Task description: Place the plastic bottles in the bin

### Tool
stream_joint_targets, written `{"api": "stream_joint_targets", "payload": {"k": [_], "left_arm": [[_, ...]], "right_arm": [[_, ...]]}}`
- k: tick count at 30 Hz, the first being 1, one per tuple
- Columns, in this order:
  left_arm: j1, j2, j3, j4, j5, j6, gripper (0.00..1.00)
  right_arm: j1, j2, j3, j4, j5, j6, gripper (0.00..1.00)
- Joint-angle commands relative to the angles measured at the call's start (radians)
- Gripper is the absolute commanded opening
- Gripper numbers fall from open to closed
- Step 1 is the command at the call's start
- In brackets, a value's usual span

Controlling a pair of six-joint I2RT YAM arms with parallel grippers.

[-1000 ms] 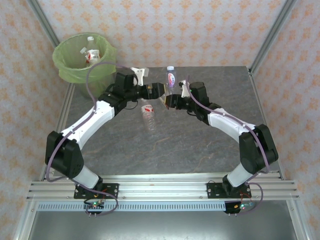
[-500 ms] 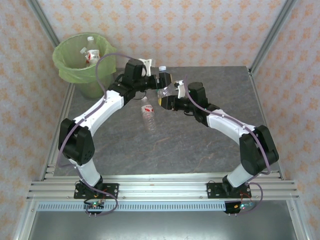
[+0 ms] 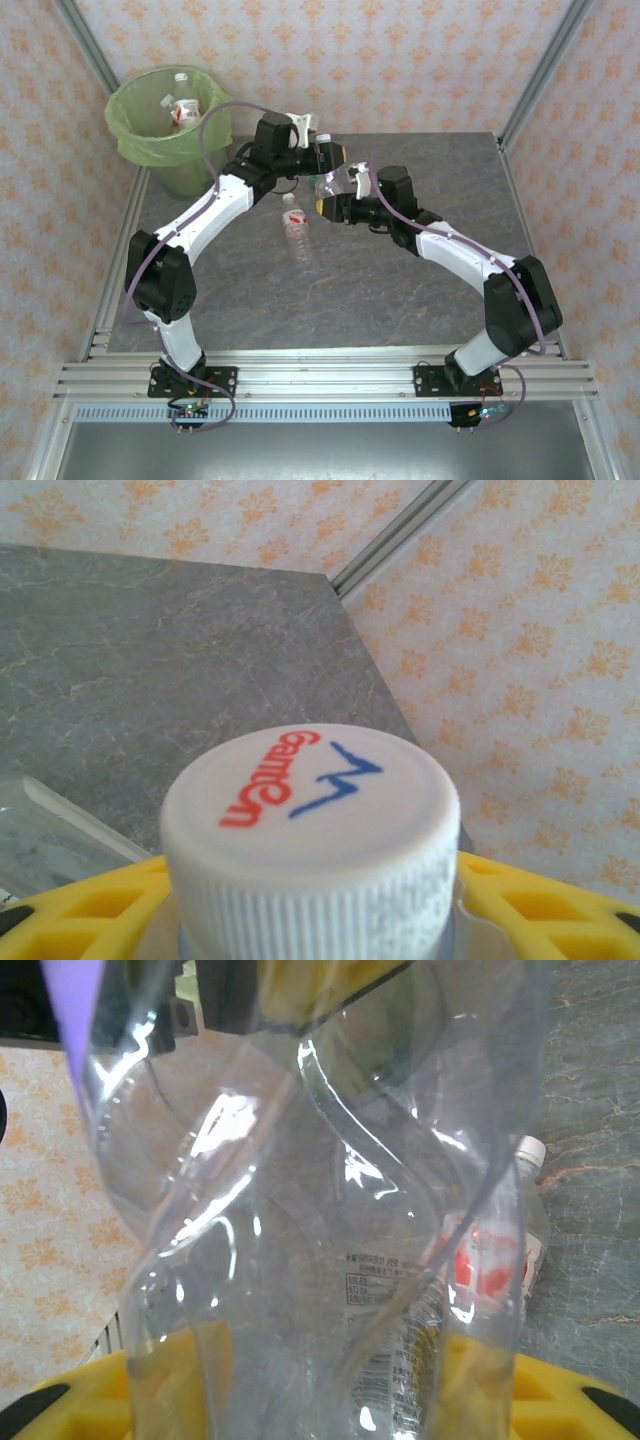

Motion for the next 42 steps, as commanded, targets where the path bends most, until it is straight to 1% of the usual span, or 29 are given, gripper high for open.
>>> {"api": "stream_joint_targets", "payload": {"k": [1, 6, 13, 15, 16, 17, 23, 28, 33, 37, 42], "left_arm": [[0.002, -0.007, 0.014, -0.046, -0.017, 0.023, 0.51], [0.003, -0.012, 0.019, -0.056, -0.029, 0.024, 0.48], [0.004, -0.016, 0.021, -0.066, -0.050, 0.027, 0.48], [0.004, -0.017, 0.021, -0.069, -0.058, 0.027, 0.48], [0.006, -0.018, 0.023, -0.070, -0.063, 0.027, 0.48], [0.006, -0.018, 0.022, -0.072, -0.067, 0.027, 0.47], [0.019, -0.027, 0.014, -0.077, -0.092, 0.025, 0.47], [0.042, -0.046, -0.007, -0.079, -0.113, 0.022, 0.47], [0.067, -0.068, -0.039, -0.076, -0.124, 0.017, 0.46], [0.081, -0.091, -0.060, -0.077, -0.133, 0.019, 0.46], [0.094, -0.134, -0.086, -0.095, -0.166, 0.036, 0.46]], "right_arm": [[0.007, -0.024, 0.001, 0.054, -0.015, -0.003, 0.47], [0.007, -0.027, -0.009, 0.057, 0.000, 0.021, 0.61], [0.007, -0.032, -0.019, 0.043, 0.024, 0.017, 0.74], [0.007, -0.035, -0.017, 0.030, 0.026, 0.005, 0.82], [0.007, -0.036, -0.015, 0.022, 0.026, -0.005, 0.89], [0.008, -0.040, -0.013, 0.009, 0.028, -0.018, 0.99], [0.007, -0.088, -0.012, -0.098, 0.100, -0.114, 0.99], [0.007, -0.154, -0.039, -0.144, 0.207, -0.186, 0.99], [0.007, -0.224, -0.079, -0.134, 0.349, -0.214, 0.99], [0.007, -0.262, -0.101, -0.109, 0.453, -0.186, 0.99], [0.007, -0.305, -0.169, 0.022, 0.602, -0.134, 0.99]]}}
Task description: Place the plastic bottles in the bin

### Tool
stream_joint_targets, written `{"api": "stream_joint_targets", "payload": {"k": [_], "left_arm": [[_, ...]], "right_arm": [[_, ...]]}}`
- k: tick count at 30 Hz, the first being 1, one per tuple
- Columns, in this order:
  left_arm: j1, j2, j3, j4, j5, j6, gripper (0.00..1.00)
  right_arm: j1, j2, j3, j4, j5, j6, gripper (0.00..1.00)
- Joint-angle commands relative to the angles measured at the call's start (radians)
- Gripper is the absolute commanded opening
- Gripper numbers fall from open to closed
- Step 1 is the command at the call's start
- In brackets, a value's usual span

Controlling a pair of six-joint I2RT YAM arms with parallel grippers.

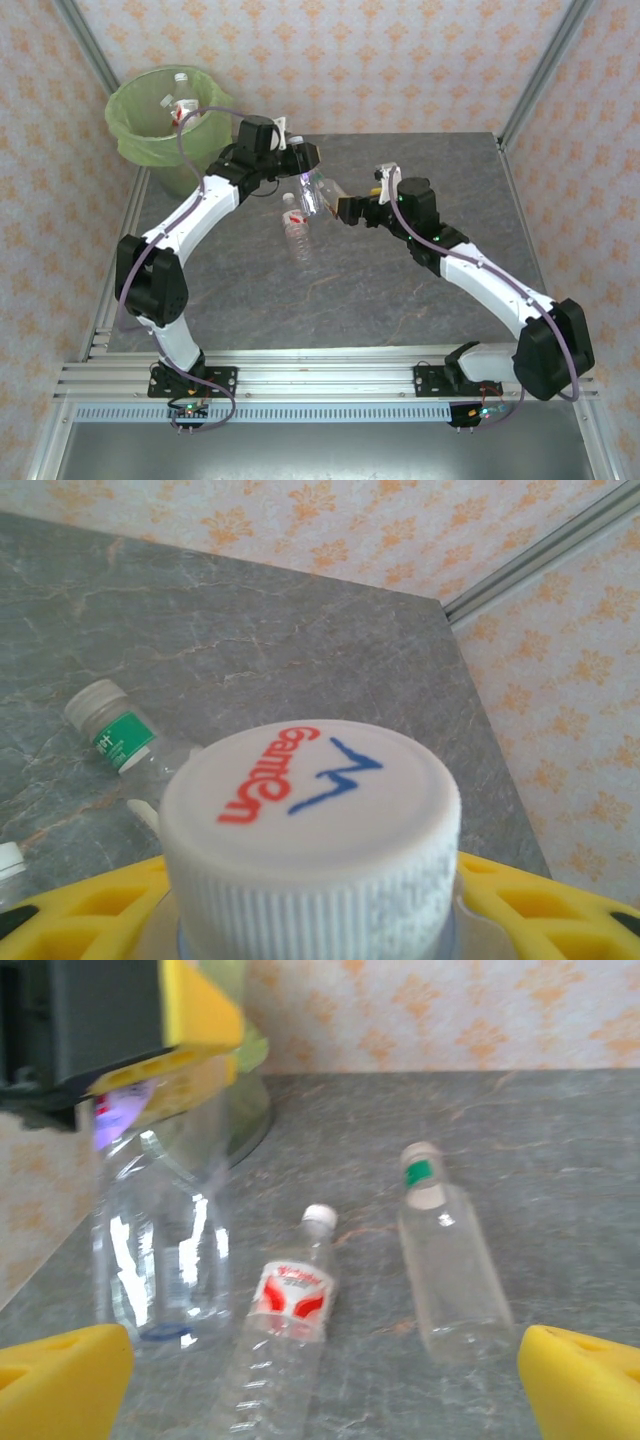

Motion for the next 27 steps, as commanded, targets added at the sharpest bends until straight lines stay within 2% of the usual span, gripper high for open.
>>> {"api": "stream_joint_targets", "payload": {"k": [1, 8, 15, 18, 22, 27], "left_arm": [[0.014, -0.078, -0.014, -0.017, -0.046, 0.036, 0.46], [0.030, -0.151, -0.022, -0.079, -0.141, 0.094, 0.46], [0.039, -0.207, 0.005, -0.148, -0.274, 0.156, 0.46], [0.050, -0.220, 0.036, -0.188, -0.361, 0.167, 0.46], [0.067, -0.236, 0.083, -0.245, -0.544, 0.170, 0.46], [0.107, -0.272, 0.106, -0.230, -0.614, 0.196, 0.46]], "right_arm": [[0.004, -0.045, -0.051, 0.129, 0.162, 0.037, 0.99], [0.003, -0.064, -0.068, 0.129, 0.225, 0.051, 0.99], [0.003, -0.066, -0.068, 0.159, 0.205, 0.109, 0.99], [0.003, -0.065, -0.066, 0.174, 0.197, 0.129, 0.99], [0.004, -0.072, -0.067, 0.175, 0.210, 0.150, 0.99], [0.003, -0.075, -0.071, 0.175, 0.223, 0.147, 0.99]]}}
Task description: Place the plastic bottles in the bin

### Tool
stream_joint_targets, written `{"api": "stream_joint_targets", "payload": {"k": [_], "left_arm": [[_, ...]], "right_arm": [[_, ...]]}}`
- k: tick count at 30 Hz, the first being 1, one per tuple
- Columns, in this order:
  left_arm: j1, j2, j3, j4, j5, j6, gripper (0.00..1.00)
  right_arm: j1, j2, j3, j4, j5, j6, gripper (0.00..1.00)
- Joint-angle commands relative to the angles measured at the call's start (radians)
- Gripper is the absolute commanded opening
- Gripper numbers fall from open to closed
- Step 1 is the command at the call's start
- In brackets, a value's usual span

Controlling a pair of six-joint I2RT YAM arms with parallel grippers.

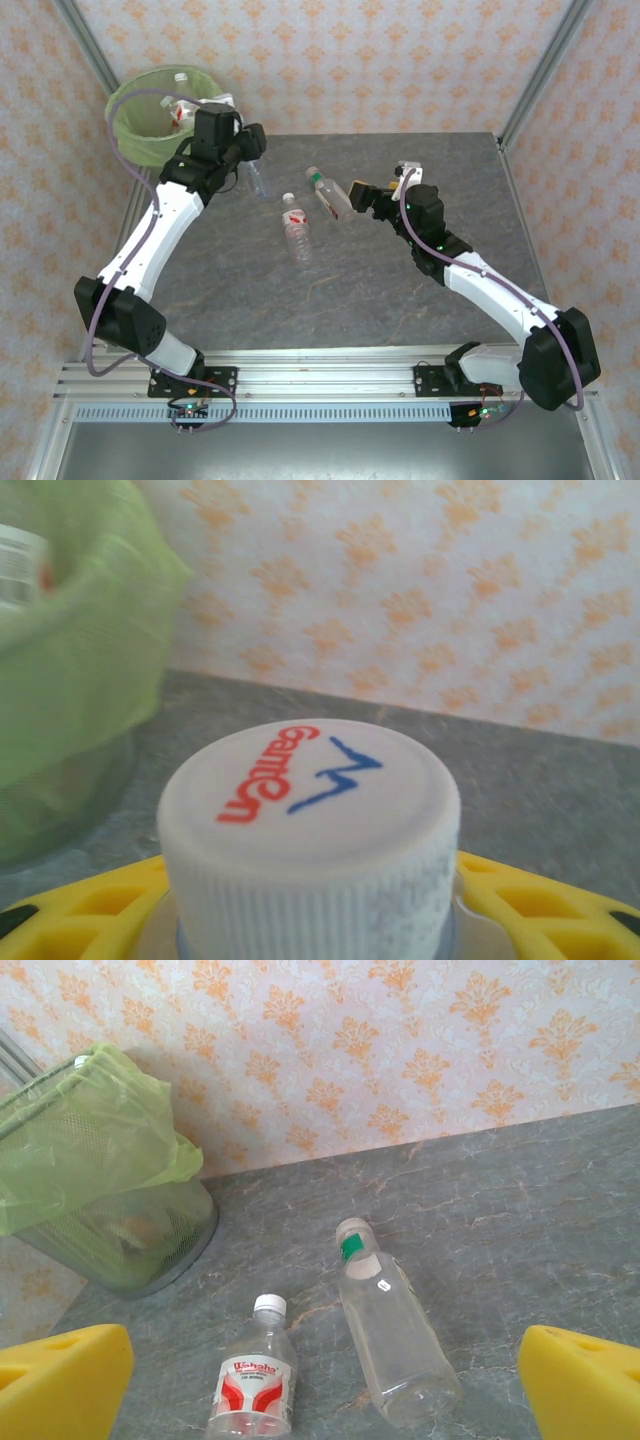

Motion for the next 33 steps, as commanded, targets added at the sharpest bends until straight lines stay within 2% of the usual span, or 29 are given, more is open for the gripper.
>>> {"api": "stream_joint_targets", "payload": {"k": [1, 8, 15, 20, 33], "left_arm": [[0.023, -0.062, 0.054, -0.006, -0.131, 0.046, 0.46], [0.023, -0.153, -0.004, 0.165, -0.242, 0.169, 0.47], [0.053, -0.171, 0.025, 0.246, -0.369, 0.264, 0.45], [0.116, -0.170, 0.055, 0.298, -0.369, 0.305, 0.45], [0.277, -0.016, 0.274, 0.252, -0.321, 0.348, 0.45]], "right_arm": [[0.004, -0.024, -0.010, 0.041, 0.028, 0.016, 0.99], [0.003, -0.025, -0.019, 0.071, 0.053, 0.043, 0.99], [0.004, -0.021, -0.018, 0.066, 0.052, 0.050, 0.99], [0.003, -0.021, -0.021, 0.070, 0.061, 0.056, 0.99], [0.003, -0.022, -0.035, 0.073, 0.079, 0.066, 0.99]]}}
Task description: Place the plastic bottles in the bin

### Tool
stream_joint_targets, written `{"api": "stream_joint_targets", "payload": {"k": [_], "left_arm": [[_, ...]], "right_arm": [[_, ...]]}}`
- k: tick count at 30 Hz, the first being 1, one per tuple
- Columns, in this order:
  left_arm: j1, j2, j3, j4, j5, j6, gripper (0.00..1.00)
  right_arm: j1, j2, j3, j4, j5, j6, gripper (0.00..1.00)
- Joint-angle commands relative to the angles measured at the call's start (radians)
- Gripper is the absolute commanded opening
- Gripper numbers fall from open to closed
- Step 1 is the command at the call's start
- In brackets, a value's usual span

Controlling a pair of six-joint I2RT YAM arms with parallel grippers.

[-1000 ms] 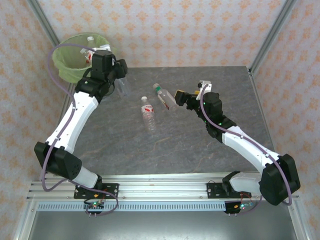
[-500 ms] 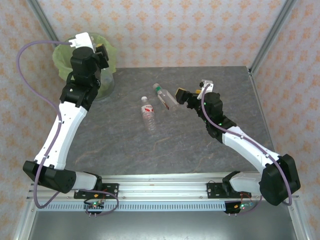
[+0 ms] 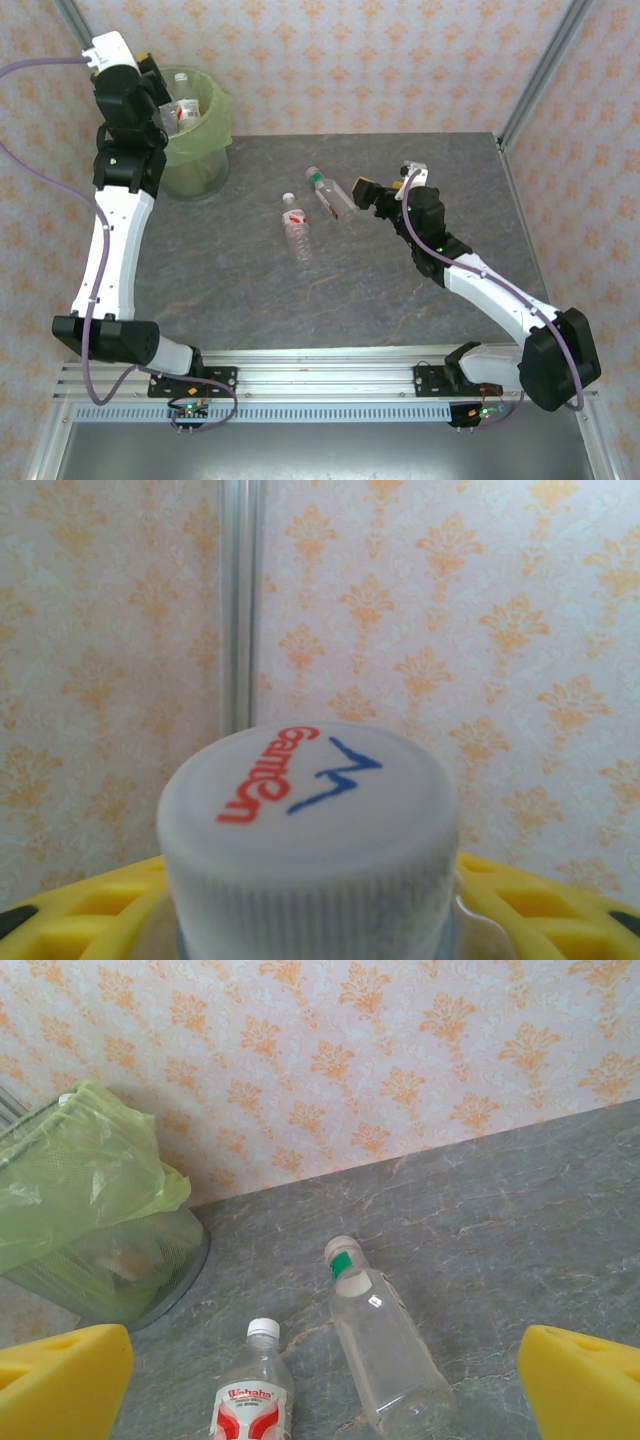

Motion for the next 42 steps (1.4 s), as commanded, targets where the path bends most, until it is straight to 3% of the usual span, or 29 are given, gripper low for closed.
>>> {"api": "stream_joint_targets", "payload": {"k": [1, 6, 12, 23, 26, 29, 32, 34, 42], "left_arm": [[0.031, 0.061, 0.090, -0.012, 0.006, 0.041, 0.45], [0.074, 0.167, 0.210, -0.062, -0.002, 0.064, 0.45], [0.142, 0.324, 0.392, -0.179, 0.032, -0.010, 0.44], [0.186, 0.617, 0.661, -0.321, 0.086, 0.021, 0.45], [0.197, 0.656, 0.662, -0.320, 0.082, 0.030, 0.47], [0.208, 0.684, 0.644, -0.315, 0.081, 0.031, 0.58], [0.217, 0.696, 0.648, -0.315, 0.066, 0.021, 0.84], [0.218, 0.684, 0.657, -0.318, 0.073, 0.014, 0.96], [0.220, 0.635, 0.678, -0.353, 0.166, -0.076, 1.00]], "right_arm": [[0.003, -0.019, -0.012, 0.029, 0.023, 0.018, 0.99], [0.004, -0.026, -0.025, 0.031, 0.019, 0.015, 0.99], [0.003, -0.026, -0.040, 0.030, 0.024, 0.012, 0.99], [0.003, -0.064, -0.074, 0.033, 0.032, 0.010, 0.99], [0.004, -0.072, -0.084, 0.033, 0.036, 0.008, 0.99], [0.003, -0.079, -0.087, 0.024, 0.043, 0.000, 0.99], [0.003, -0.086, -0.087, 0.014, 0.050, -0.003, 0.99], [0.004, -0.089, -0.086, 0.009, 0.052, -0.003, 0.99], [0.004, -0.058, -0.075, -0.002, 0.070, 0.039, 0.99]]}}
